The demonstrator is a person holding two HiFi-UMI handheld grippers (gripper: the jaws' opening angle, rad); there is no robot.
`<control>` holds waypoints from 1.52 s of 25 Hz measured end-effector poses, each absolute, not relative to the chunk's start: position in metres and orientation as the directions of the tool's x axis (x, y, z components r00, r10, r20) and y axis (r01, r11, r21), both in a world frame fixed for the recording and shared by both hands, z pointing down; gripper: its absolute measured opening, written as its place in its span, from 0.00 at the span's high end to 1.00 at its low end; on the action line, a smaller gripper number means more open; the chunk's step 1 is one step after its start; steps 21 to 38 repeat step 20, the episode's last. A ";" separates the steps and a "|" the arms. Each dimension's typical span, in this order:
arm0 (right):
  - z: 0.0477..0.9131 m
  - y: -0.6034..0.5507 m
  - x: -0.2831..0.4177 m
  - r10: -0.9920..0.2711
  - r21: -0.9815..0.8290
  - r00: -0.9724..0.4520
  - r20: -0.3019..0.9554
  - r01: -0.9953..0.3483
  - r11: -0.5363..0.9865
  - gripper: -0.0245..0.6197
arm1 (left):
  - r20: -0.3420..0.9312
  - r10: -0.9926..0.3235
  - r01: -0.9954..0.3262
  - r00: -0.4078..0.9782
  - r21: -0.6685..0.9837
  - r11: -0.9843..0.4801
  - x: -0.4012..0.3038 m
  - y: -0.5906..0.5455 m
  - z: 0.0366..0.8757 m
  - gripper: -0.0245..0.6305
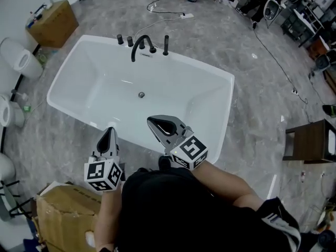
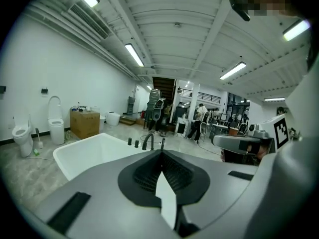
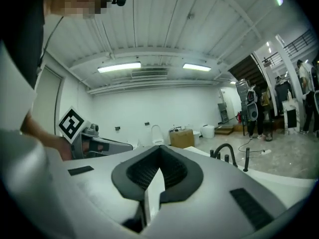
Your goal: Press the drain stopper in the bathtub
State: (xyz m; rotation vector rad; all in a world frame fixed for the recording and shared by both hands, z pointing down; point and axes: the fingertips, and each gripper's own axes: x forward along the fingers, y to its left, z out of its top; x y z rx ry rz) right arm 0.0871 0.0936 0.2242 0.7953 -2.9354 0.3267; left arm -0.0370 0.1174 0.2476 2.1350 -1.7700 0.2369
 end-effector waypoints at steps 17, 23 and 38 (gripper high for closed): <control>0.155 0.186 0.027 -0.436 -0.141 -0.899 0.044 -0.438 0.888 0.94 | 0.200 -0.965 -0.981 0.173 0.117 -0.152 -0.090 0.198 0.168 0.95; 0.153 0.202 0.014 -0.442 -0.146 -0.895 0.058 -0.446 0.883 0.94 | 0.204 -0.961 -0.978 0.186 0.132 -0.162 -0.105 0.212 0.169 0.95; 0.153 0.202 0.014 -0.442 -0.146 -0.895 0.058 -0.446 0.883 0.94 | 0.204 -0.961 -0.978 0.186 0.132 -0.162 -0.105 0.212 0.169 0.95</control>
